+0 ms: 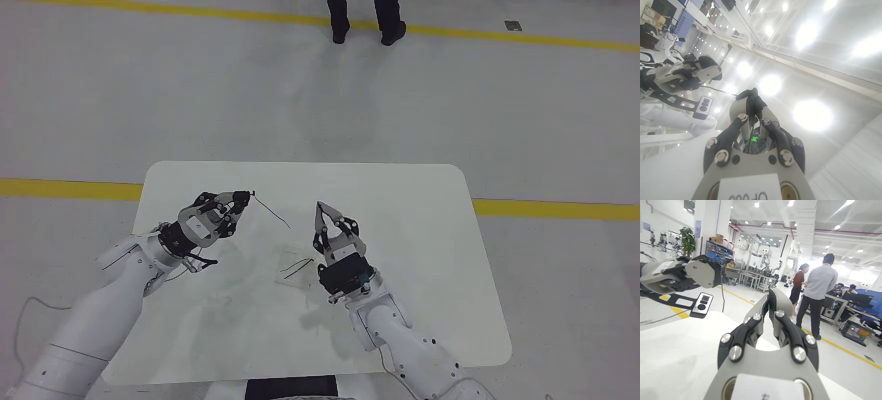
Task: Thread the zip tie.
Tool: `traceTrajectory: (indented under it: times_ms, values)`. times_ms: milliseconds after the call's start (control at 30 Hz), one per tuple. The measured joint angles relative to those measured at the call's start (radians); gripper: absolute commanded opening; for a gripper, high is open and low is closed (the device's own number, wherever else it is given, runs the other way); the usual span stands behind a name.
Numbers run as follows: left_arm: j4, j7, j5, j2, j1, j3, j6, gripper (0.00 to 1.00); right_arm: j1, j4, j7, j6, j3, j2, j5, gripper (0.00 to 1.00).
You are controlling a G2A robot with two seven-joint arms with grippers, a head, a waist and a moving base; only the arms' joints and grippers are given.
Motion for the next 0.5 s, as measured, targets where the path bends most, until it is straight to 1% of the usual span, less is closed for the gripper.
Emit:
traceTrajectory:
  times_ms: [433,500]
  values:
    - [0.000,0.000,0.000,0.000,0.000,0.000,0.000,0.00,0.000,0.001,0.000,0.001,0.000,0.000,0.000,1.00]
    - [0.000,0.000,0.000,0.000,0.000,0.000,0.000,0.00,0.001,-0.002,0.005,-0.001,0.008,0.000,0.004,1.00]
